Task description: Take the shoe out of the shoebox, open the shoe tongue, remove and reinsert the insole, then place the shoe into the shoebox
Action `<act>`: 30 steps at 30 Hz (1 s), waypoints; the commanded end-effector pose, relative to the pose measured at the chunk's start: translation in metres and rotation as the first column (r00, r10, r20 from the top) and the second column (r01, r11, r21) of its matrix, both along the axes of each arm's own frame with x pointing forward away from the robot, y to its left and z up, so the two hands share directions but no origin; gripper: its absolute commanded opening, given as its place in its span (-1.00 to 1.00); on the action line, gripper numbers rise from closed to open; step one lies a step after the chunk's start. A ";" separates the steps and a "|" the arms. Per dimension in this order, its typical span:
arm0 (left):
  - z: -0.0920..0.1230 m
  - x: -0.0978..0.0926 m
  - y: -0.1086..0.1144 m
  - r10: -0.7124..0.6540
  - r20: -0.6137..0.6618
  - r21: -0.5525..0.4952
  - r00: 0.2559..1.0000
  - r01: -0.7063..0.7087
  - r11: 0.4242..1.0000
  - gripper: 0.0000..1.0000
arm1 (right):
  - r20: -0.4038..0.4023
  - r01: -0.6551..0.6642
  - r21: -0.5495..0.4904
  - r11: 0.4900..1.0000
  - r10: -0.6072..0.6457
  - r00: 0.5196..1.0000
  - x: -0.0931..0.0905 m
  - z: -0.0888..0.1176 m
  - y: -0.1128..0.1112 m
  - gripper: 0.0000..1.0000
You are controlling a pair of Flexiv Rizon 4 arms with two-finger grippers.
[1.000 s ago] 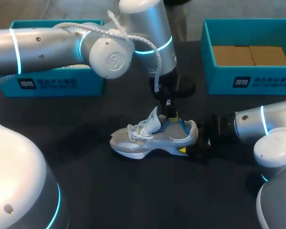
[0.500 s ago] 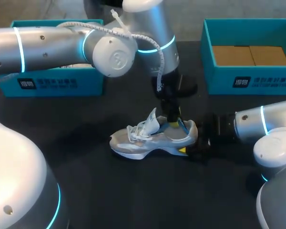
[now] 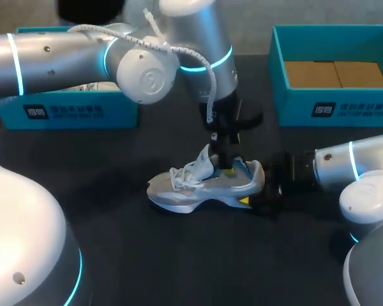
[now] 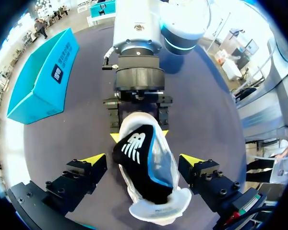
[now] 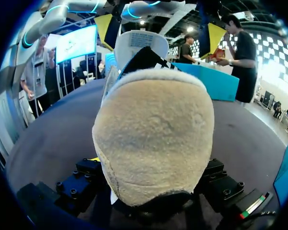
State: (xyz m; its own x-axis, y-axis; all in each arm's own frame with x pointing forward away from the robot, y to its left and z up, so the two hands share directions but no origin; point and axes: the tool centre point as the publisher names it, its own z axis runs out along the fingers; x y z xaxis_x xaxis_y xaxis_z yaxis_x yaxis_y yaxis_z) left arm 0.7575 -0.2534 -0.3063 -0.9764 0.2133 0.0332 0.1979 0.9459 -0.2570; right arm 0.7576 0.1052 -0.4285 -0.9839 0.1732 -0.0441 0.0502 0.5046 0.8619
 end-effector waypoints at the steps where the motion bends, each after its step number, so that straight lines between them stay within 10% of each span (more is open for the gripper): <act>1: 0.009 -0.019 0.008 0.016 0.111 0.016 0.994 -0.017 1.000 1.00 | -0.001 0.001 -0.006 1.000 -0.001 1.000 -0.001 -0.001 0.001 -1.00; 30: 0.006 -0.016 -0.005 0.084 0.472 -0.039 0.878 -0.074 0.996 0.98 | -0.001 0.001 -0.006 1.000 -0.001 1.000 -0.001 -0.001 0.001 -1.00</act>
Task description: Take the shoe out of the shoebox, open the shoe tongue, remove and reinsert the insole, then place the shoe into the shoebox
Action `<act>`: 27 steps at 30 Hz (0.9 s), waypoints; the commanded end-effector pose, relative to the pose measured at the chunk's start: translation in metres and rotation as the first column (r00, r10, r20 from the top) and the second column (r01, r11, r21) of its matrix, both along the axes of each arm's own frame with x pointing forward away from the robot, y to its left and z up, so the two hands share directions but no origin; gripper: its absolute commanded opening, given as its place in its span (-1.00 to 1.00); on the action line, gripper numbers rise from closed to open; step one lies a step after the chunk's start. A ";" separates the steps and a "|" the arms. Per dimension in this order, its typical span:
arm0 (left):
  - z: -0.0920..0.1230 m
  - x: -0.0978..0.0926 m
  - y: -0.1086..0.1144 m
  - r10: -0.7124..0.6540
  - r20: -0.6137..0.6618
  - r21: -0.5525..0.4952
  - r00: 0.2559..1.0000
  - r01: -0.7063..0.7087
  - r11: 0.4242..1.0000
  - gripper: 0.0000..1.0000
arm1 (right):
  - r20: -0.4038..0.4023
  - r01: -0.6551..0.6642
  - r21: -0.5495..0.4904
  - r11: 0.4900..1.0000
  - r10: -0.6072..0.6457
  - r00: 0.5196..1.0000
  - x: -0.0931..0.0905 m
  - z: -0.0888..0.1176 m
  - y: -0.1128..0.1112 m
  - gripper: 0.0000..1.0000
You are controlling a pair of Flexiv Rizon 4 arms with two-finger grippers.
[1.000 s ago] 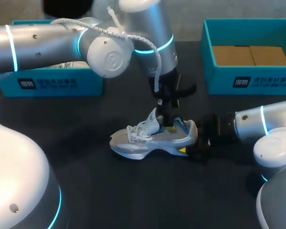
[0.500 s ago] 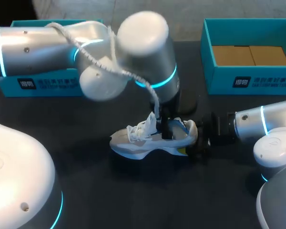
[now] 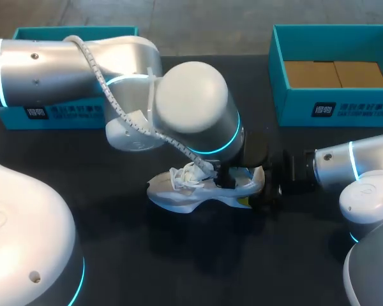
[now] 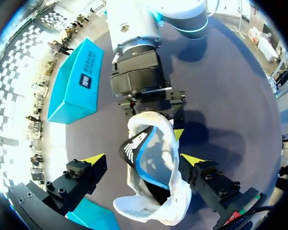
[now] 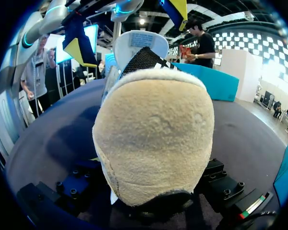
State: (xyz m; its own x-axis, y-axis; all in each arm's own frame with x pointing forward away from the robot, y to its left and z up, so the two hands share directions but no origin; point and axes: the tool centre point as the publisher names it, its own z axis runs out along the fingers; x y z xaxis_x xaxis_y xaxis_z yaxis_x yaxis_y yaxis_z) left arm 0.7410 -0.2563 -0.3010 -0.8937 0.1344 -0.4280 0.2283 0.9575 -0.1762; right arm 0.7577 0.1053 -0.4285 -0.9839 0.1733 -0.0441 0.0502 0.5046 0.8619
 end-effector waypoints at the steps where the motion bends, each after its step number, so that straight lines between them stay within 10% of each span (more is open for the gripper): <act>1: 0.000 0.003 -0.003 0.004 0.021 0.004 1.000 -0.004 1.000 0.94 | -0.001 0.001 -0.006 1.000 -0.001 1.000 -0.001 -0.001 0.001 -1.00; 27: -0.031 0.028 -0.007 0.024 0.053 0.026 0.998 -0.026 0.999 -0.04 | -0.001 0.001 -0.006 1.000 -0.001 1.000 -0.001 -0.001 0.001 -1.00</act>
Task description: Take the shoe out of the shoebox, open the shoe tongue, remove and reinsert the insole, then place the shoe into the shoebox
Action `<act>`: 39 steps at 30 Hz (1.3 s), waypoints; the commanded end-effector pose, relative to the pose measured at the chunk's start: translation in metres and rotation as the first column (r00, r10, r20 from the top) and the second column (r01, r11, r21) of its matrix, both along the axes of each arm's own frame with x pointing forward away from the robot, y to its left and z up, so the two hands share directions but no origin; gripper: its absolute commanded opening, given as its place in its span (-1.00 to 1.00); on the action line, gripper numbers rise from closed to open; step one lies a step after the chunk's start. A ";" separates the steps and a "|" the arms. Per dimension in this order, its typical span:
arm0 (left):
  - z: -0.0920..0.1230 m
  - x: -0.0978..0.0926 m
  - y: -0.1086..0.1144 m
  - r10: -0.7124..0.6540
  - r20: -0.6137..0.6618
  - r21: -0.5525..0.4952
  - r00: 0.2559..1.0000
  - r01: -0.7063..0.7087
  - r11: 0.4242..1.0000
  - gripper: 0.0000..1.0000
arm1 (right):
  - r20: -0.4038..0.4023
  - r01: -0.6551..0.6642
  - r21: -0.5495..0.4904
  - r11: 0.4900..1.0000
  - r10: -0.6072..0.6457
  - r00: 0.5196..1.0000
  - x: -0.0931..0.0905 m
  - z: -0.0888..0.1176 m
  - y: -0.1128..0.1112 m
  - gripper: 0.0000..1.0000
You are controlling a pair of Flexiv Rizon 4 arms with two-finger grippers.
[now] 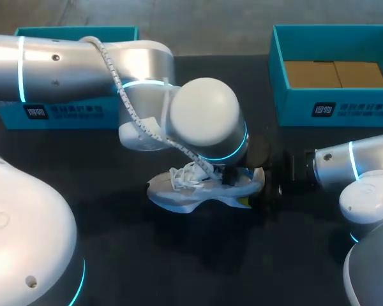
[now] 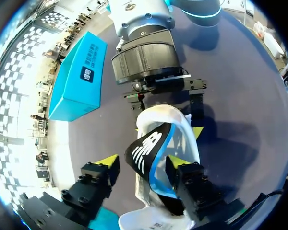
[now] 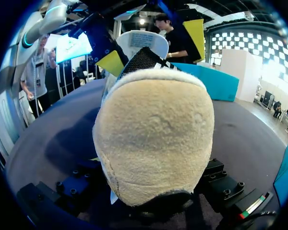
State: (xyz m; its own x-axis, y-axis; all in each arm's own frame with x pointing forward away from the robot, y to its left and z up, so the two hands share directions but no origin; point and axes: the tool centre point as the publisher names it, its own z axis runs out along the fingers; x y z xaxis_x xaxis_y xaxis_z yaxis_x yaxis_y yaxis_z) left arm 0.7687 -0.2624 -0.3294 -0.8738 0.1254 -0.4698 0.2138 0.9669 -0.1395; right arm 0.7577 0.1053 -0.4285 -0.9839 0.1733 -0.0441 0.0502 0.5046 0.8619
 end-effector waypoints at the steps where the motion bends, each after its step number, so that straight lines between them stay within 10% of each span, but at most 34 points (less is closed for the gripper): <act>1: -0.002 0.000 -0.001 0.005 0.006 0.002 1.000 -0.005 1.000 -0.07 | -0.001 0.001 -0.006 1.000 -0.001 1.000 -0.001 -0.001 0.001 -1.00; 10: -0.002 -0.001 0.006 0.018 0.006 0.006 1.000 -0.018 1.000 -0.15 | -0.001 0.001 -0.006 1.000 -0.001 1.000 -0.001 -0.001 0.001 -1.00; 13: -0.004 0.002 0.007 0.024 0.001 0.012 1.000 -0.024 1.000 -0.56 | -0.001 0.001 -0.006 1.000 -0.001 1.000 -0.001 -0.001 0.001 -1.00; 23: -0.007 0.005 0.006 0.027 -0.013 0.020 1.000 -0.027 0.999 -1.00 | -0.001 0.001 -0.006 1.000 -0.001 1.000 -0.001 -0.001 0.001 -1.00; 39: 0.011 0.002 0.016 0.032 -0.007 -0.004 0.999 -0.032 0.999 -1.00 | -0.001 0.001 -0.006 1.000 -0.001 1.000 -0.001 -0.001 0.001 -1.00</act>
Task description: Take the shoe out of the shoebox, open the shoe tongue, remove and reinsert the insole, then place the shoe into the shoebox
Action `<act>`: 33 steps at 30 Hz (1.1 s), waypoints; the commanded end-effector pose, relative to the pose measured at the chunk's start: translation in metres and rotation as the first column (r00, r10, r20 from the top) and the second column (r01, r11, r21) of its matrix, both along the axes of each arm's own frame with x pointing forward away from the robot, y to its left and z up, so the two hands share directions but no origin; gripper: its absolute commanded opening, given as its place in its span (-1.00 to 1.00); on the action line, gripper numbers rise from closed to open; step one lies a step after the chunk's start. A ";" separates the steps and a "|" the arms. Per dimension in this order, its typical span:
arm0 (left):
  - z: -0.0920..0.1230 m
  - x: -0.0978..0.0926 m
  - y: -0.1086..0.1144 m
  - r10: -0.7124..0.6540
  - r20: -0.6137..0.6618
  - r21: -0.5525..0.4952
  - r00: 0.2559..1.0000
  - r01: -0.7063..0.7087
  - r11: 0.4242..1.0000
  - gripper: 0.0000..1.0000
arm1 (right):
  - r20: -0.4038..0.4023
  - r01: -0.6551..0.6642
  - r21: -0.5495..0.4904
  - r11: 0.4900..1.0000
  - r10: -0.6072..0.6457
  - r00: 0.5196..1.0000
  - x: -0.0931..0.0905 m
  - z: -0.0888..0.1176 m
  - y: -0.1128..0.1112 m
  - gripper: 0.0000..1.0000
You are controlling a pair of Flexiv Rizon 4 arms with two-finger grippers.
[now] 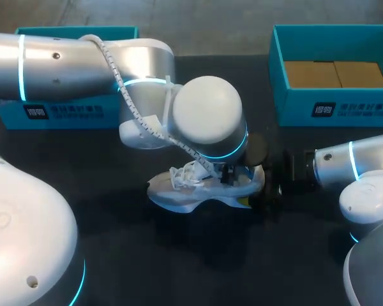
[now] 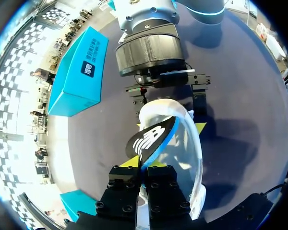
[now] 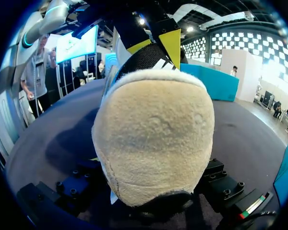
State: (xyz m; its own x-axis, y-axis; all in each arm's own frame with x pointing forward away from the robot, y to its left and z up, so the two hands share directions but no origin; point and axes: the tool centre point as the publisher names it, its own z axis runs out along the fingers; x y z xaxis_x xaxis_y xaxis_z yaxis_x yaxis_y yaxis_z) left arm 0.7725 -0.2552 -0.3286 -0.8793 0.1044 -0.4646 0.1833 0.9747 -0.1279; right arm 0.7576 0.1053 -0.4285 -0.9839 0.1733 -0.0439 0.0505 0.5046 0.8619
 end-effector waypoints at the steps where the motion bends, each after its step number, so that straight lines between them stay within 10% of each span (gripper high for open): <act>1: 0.011 -0.001 0.009 0.001 -0.003 -0.017 1.000 -0.001 1.000 -1.00 | -0.001 0.001 -0.006 1.000 -0.001 1.000 -0.001 -0.001 0.001 -1.00; 33: 0.117 -0.009 -0.009 -0.222 -0.364 -0.517 0.904 0.002 0.856 -1.00 | -0.001 0.001 -0.006 1.000 -0.001 1.000 -0.001 -0.001 0.001 -1.00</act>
State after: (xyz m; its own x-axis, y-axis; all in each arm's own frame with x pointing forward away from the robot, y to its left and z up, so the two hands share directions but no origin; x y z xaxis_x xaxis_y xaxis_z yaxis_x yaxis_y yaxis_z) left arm 0.7643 -0.2679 -0.2223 -0.9903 0.0127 -0.1387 0.0940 0.7959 -0.5980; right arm 0.7576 0.1053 -0.4285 -0.9839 0.1732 -0.0440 0.0503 0.5047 0.8618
